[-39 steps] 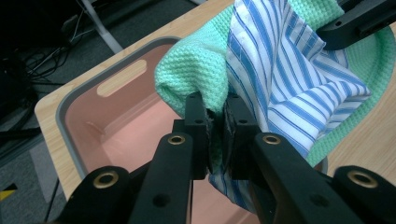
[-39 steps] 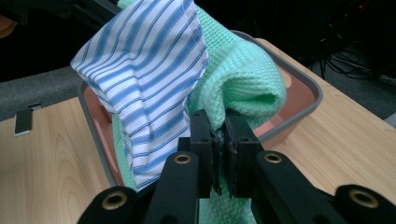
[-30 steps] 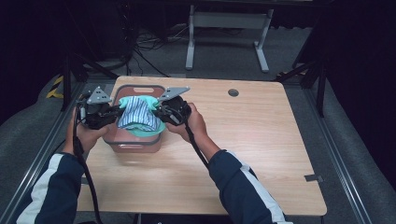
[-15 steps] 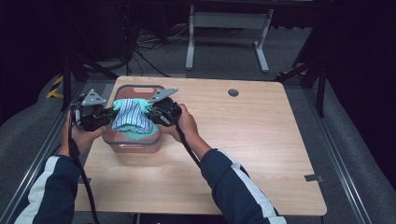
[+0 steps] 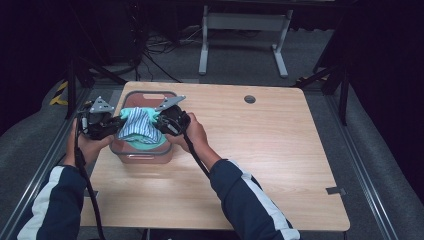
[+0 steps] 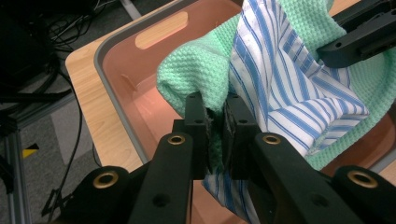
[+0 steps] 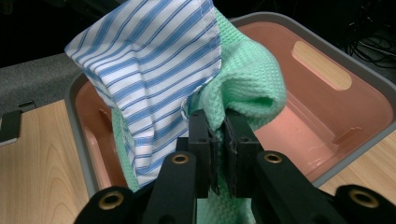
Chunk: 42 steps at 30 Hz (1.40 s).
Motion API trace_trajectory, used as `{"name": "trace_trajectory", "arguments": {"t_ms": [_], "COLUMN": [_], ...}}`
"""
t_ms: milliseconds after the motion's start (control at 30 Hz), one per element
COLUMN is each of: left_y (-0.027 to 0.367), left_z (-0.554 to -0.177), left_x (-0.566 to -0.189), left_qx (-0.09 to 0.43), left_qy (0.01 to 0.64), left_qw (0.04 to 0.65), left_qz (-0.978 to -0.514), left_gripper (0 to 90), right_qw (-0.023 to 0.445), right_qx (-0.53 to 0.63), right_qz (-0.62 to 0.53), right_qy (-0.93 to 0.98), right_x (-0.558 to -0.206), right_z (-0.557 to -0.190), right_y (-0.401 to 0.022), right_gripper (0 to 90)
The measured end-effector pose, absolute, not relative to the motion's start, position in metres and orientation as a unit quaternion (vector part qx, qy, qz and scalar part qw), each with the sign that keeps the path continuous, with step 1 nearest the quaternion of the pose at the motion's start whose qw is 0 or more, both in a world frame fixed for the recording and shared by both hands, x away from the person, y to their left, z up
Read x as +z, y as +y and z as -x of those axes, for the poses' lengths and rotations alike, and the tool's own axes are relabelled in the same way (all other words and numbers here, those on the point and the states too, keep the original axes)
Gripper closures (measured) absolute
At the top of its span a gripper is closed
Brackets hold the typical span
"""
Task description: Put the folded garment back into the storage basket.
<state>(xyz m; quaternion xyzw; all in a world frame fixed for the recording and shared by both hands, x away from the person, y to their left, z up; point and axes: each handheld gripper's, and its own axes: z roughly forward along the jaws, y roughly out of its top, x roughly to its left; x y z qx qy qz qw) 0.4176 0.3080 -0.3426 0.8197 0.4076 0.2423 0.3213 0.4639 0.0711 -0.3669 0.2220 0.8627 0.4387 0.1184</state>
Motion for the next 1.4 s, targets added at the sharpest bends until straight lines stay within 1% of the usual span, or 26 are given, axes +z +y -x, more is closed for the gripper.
{"name": "trace_trajectory", "arguments": {"t_ms": [333,400,500,600,667,767,1000,1100,1233,1400], "left_y": [0.307,0.306,0.305,0.306,0.306,0.306,0.297,0.294,0.289,0.277], "left_z": [-0.42,-0.42,-0.42,-0.42,-0.419,-0.417,-0.404,-0.401,-0.396,-0.389], "left_x": [-0.351,-0.353,-0.355,-0.356,-0.355,-0.354,-0.352,-0.351,-0.349,-0.349], "left_qx": [0.241,0.244,0.247,0.252,0.258,0.265,0.278,0.279,0.279,0.272], "left_qy": [0.413,0.416,0.418,0.414,0.419,0.419,0.411,0.407,0.402,0.394], "left_qw": [0.306,0.302,0.294,0.292,0.295,0.298,0.3,0.305,0.313,0.331], "left_qz": [-0.823,-0.822,-0.823,-0.824,-0.819,-0.816,-0.815,-0.815,-0.814,-0.813], "left_gripper": [81.5,79.2,72.4,69.6,64.9,61.7,59.1,57.1,53.0,48.4], "right_qw": [0.113,0.112,0.106,0.107,0.107,0.108,0.118,0.124,0.134,0.149], "right_qx": [0.432,0.43,0.427,0.416,0.419,0.418,0.411,0.409,0.407,0.404], "right_qz": [-0.233,-0.237,-0.24,-0.238,-0.241,-0.244,-0.239,-0.231,-0.224,-0.22], "right_qy": [0.864,0.864,0.865,0.871,0.869,0.868,0.872,0.874,0.875,0.875], "right_x": [-0.375,-0.376,-0.378,-0.381,-0.381,-0.38,-0.378,-0.377,-0.373,-0.367], "right_z": [-0.468,-0.469,-0.47,-0.469,-0.47,-0.47,-0.466,-0.463,-0.459,-0.455], "right_y": [0.074,0.073,0.072,0.07,0.068,0.064,0.057,0.053,0.048,0.036], "right_gripper": [81.5,80.1,76.4,75.0,72.7,72.8,71.5,74.9,74.7,71.7]}}
